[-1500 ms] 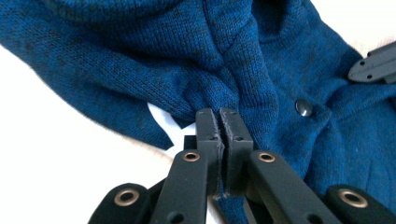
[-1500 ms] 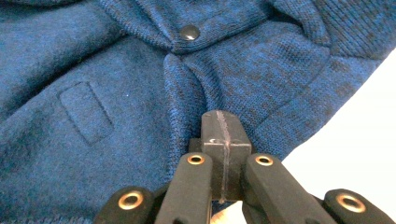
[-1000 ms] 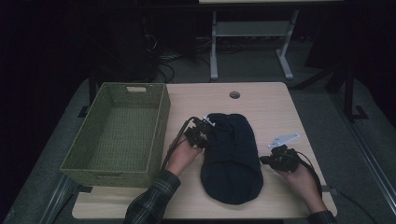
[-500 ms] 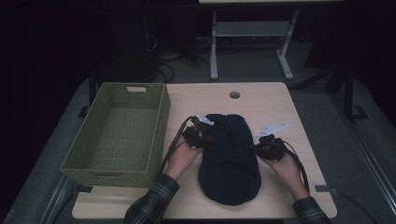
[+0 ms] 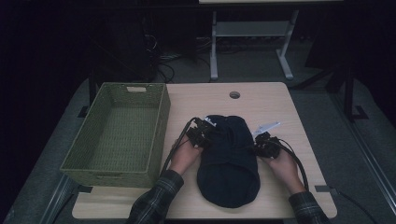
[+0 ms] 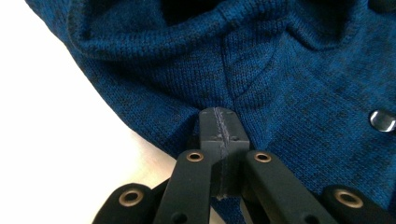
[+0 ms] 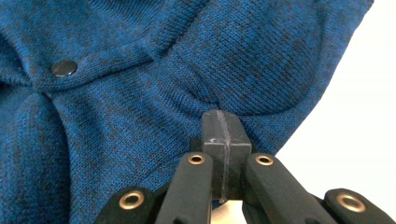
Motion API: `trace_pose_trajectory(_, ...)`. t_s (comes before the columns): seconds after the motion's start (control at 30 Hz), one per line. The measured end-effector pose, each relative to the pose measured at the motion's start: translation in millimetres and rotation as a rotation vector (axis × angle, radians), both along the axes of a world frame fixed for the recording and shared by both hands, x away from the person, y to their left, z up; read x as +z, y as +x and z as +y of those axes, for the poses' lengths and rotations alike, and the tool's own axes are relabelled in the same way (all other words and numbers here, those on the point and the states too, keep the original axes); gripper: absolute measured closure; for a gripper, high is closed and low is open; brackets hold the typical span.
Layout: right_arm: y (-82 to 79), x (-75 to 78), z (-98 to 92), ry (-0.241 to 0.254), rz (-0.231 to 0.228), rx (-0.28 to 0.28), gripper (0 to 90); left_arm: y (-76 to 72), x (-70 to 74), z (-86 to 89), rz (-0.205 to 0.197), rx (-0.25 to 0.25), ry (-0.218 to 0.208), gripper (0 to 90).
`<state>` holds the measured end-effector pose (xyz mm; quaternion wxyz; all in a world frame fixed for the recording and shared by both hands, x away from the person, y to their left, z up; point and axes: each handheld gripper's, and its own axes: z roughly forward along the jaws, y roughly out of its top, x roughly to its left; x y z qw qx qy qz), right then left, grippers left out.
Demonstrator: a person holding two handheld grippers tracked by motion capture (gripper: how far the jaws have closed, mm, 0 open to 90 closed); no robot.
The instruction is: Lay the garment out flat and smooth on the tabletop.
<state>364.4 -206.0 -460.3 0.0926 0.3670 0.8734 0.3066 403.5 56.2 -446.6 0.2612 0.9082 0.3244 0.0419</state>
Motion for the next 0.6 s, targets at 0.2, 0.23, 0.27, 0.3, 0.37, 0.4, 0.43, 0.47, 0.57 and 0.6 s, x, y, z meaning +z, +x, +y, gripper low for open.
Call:
trace_pose_trajectory(0.2,-18.7,1.0,5.7,-0.02,-0.01,0.049,90.0,-18.3,-1.1,9.4,0.01,-0.031,-0.029,90.0)
trace_pose_trajectory(0.23,-21.3,1.5,6.4,-0.02,-0.001,0.052,90.0,-20.8,-1.0,10.6,0.01,-0.038,-0.028,90.0)
trace_pose_trajectory(0.27,-23.7,1.7,7.0,-0.022,0.0,0.058,90.0,-23.5,-1.2,11.2,0.008,-0.04,-0.03,90.0)
trace_pose_trajectory(0.3,-25.9,1.8,7.5,-0.027,-0.004,0.063,90.0,-26.1,-1.3,11.7,0.002,-0.046,-0.029,90.0)
trace_pose_trajectory(0.37,-30.2,1.6,8.0,-0.025,-0.009,0.065,90.0,-31.7,-1.9,12.3,-0.01,-0.054,-0.033,90.0)
trace_pose_trajectory(0.4,-31.6,1.6,7.9,-0.023,-0.007,0.067,90.0,-34.5,-1.9,12.7,-0.014,-0.062,-0.034,90.0)
trace_pose_trajectory(0.43,-32.8,1.8,7.5,-0.025,-0.005,0.07,90.0,-37.4,-2.3,13.0,-0.016,-0.064,-0.039,90.0)
trace_pose_trajectory(0.47,-34.1,1.8,7.1,-0.025,-0.007,0.07,90.0,-39.7,-2.6,13.5,-0.017,-0.067,-0.044,90.0)
trace_pose_trajectory(0.57,-36.9,2.1,6.3,-0.027,-0.002,0.069,90.0,-44.3,-2.9,14.5,-0.012,-0.078,-0.054,90.0)
trace_pose_trajectory(0.6,-37.7,2.2,6.2,-0.029,-0.002,0.071,90.0,-45.5,-3.2,14.2,-0.014,-0.075,-0.059,90.0)
